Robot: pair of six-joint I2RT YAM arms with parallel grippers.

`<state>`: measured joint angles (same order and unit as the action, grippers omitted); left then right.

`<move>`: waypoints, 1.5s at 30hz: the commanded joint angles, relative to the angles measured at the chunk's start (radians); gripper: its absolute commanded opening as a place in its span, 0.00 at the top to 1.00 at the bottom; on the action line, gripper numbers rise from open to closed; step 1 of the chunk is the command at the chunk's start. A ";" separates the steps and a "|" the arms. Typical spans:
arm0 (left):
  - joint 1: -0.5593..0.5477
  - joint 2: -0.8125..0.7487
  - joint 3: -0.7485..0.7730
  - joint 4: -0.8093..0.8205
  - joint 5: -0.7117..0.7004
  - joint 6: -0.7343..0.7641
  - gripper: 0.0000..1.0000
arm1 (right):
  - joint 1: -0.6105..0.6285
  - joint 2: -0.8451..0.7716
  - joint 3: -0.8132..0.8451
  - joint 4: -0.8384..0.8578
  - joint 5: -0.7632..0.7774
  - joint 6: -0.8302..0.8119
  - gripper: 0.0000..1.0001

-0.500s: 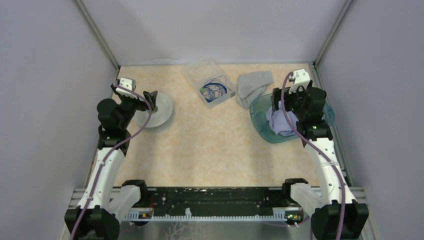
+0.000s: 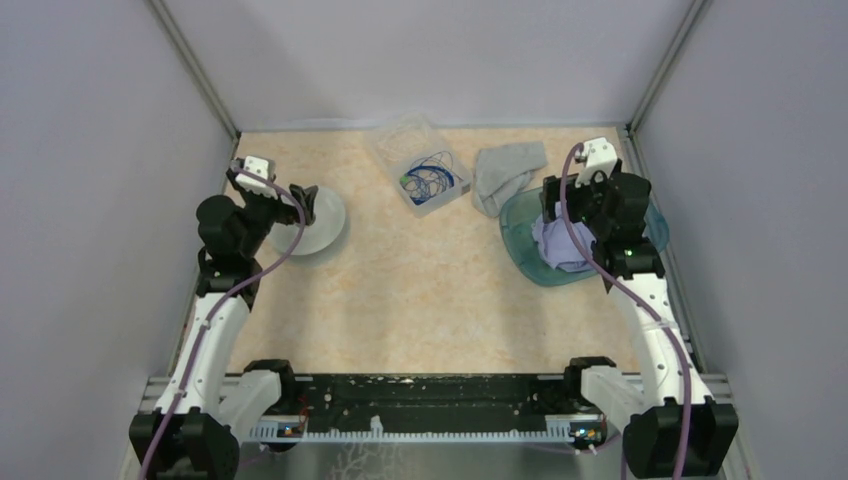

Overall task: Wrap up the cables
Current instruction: Move the cable reel to the center of the board.

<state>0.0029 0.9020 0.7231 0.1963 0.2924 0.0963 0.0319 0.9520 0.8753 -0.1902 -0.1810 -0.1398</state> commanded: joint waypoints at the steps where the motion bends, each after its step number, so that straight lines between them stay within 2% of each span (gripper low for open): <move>1: 0.007 0.025 0.048 -0.085 0.062 0.059 0.00 | 0.045 0.052 0.093 -0.037 0.014 -0.052 0.01; 5: 0.005 0.045 0.059 -0.158 0.097 0.120 0.00 | 0.062 0.123 0.137 -0.127 0.049 -0.047 0.01; 7: 0.006 0.048 0.045 -0.169 0.084 0.120 0.00 | 0.062 0.113 0.079 -0.098 0.008 -0.030 0.01; 9: 0.006 0.051 0.031 -0.182 0.106 0.145 0.00 | 0.063 0.088 0.037 -0.096 -0.074 -0.096 0.01; 16: 0.003 0.132 0.033 -0.255 0.068 0.128 0.00 | 0.063 0.034 0.007 -0.073 -0.126 -0.085 0.01; 20: 0.005 0.254 0.066 -0.283 0.020 0.099 0.00 | 0.063 0.031 -0.002 -0.062 -0.105 -0.085 0.01; 28: 0.006 0.528 0.223 -0.422 0.060 0.068 0.00 | 0.063 0.035 -0.009 -0.058 -0.085 -0.095 0.01; 34: 0.005 0.650 0.322 -0.487 0.064 0.076 0.00 | 0.063 0.028 -0.013 -0.056 -0.083 -0.095 0.01; 38: 0.006 0.711 0.363 -0.559 0.103 0.076 0.00 | 0.063 0.024 -0.017 -0.053 -0.071 -0.095 0.01; 45: 0.005 0.740 0.363 -0.652 0.277 0.107 0.00 | 0.064 0.028 -0.022 -0.046 -0.068 -0.099 0.01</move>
<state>0.0029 1.6363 1.0687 -0.3599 0.4389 0.1814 0.0898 1.0019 0.8570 -0.2802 -0.2539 -0.2272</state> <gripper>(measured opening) 0.998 0.987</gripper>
